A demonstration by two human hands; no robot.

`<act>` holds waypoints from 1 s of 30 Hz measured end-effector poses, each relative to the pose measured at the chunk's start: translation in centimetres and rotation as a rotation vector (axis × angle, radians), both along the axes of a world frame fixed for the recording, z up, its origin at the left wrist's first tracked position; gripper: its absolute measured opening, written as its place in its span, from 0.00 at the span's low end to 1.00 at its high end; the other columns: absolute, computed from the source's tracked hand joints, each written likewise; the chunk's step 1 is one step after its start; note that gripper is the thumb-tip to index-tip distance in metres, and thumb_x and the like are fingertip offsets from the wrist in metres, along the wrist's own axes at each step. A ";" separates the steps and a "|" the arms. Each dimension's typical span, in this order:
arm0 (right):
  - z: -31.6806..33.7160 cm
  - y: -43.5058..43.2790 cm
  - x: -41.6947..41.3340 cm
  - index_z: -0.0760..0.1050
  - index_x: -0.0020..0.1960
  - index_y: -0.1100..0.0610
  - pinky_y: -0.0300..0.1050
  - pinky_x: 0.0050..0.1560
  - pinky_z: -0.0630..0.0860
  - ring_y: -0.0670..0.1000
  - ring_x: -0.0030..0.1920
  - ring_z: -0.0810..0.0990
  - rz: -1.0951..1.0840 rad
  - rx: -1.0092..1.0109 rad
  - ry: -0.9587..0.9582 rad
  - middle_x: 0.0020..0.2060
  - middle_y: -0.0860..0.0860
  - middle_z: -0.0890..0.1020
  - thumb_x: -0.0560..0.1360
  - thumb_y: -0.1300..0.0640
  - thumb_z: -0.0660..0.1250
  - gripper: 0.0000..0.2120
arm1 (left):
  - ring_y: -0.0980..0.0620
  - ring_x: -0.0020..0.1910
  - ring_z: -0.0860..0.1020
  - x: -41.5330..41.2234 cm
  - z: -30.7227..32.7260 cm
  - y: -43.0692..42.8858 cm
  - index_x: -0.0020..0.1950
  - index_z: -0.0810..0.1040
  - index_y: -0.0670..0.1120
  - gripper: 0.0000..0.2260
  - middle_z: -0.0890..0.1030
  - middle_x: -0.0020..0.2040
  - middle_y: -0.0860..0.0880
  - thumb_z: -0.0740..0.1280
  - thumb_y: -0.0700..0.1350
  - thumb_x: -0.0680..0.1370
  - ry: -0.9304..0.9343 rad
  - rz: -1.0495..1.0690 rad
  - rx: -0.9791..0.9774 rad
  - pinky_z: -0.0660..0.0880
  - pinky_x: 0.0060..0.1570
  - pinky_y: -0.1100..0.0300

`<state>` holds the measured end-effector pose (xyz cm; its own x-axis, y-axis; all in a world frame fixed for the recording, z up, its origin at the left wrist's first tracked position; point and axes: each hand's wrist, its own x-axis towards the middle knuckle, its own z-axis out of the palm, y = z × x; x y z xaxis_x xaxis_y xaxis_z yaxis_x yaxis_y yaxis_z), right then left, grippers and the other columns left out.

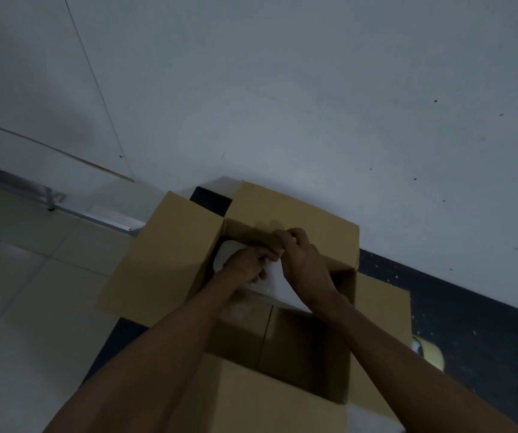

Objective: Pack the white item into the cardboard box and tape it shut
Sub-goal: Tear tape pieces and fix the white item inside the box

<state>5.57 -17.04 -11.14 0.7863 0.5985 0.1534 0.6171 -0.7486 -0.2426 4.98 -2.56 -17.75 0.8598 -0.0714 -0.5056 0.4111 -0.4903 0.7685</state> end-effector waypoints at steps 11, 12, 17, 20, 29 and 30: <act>-1.2 -0.7 -2.2 0.79 0.49 0.57 0.45 0.34 0.72 0.54 0.37 0.79 -0.233 0.189 0.164 0.41 0.54 0.82 0.78 0.59 0.62 0.07 | 0.54 0.30 0.74 0.2 0.6 0.7 0.65 0.77 0.48 0.13 0.81 0.39 0.49 0.59 0.47 0.83 0.090 0.144 -0.202 0.70 0.27 0.65; -2.1 -0.8 -2.5 0.80 0.50 0.56 0.44 0.36 0.73 0.54 0.40 0.80 -0.236 0.109 0.233 0.43 0.54 0.83 0.78 0.59 0.62 0.08 | 0.54 0.30 0.75 0.0 0.6 0.8 0.64 0.78 0.48 0.12 0.81 0.40 0.49 0.60 0.48 0.83 0.075 0.153 -0.236 0.70 0.28 0.64; -5.3 -1.0 -2.8 0.80 0.59 0.56 0.50 0.49 0.77 0.56 0.53 0.76 -0.240 -0.050 0.346 0.53 0.57 0.79 0.79 0.61 0.60 0.13 | 0.56 0.30 0.71 -0.5 1.0 1.3 0.59 0.83 0.49 0.13 0.76 0.37 0.51 0.64 0.53 0.81 0.018 0.193 -0.420 0.67 0.30 0.64; -6.2 -0.8 -3.4 0.73 0.68 0.56 0.52 0.44 0.76 0.59 0.51 0.75 -0.268 -0.020 0.318 0.53 0.59 0.77 0.78 0.63 0.60 0.19 | 0.58 0.32 0.71 -0.2 1.3 1.6 0.58 0.83 0.53 0.11 0.78 0.40 0.52 0.64 0.52 0.81 0.017 0.157 -0.419 0.67 0.32 0.65; -4.4 -1.1 -1.6 0.77 0.63 0.56 0.31 0.31 0.69 0.45 0.33 0.75 -0.438 0.421 0.361 0.47 0.51 0.82 0.80 0.64 0.59 0.14 | 0.58 0.39 0.76 -1.0 2.4 1.6 0.58 0.83 0.55 0.10 0.82 0.48 0.50 0.64 0.52 0.81 -0.012 0.209 -0.504 0.70 0.38 0.64; -3.9 -1.2 -1.4 0.78 0.60 0.55 0.33 0.32 0.72 0.49 0.36 0.78 -0.509 0.494 0.417 0.47 0.52 0.83 0.81 0.64 0.58 0.13 | 0.57 0.41 0.77 -1.0 2.3 1.4 0.57 0.83 0.54 0.11 0.83 0.51 0.48 0.63 0.51 0.81 -0.017 0.233 -0.487 0.72 0.39 0.63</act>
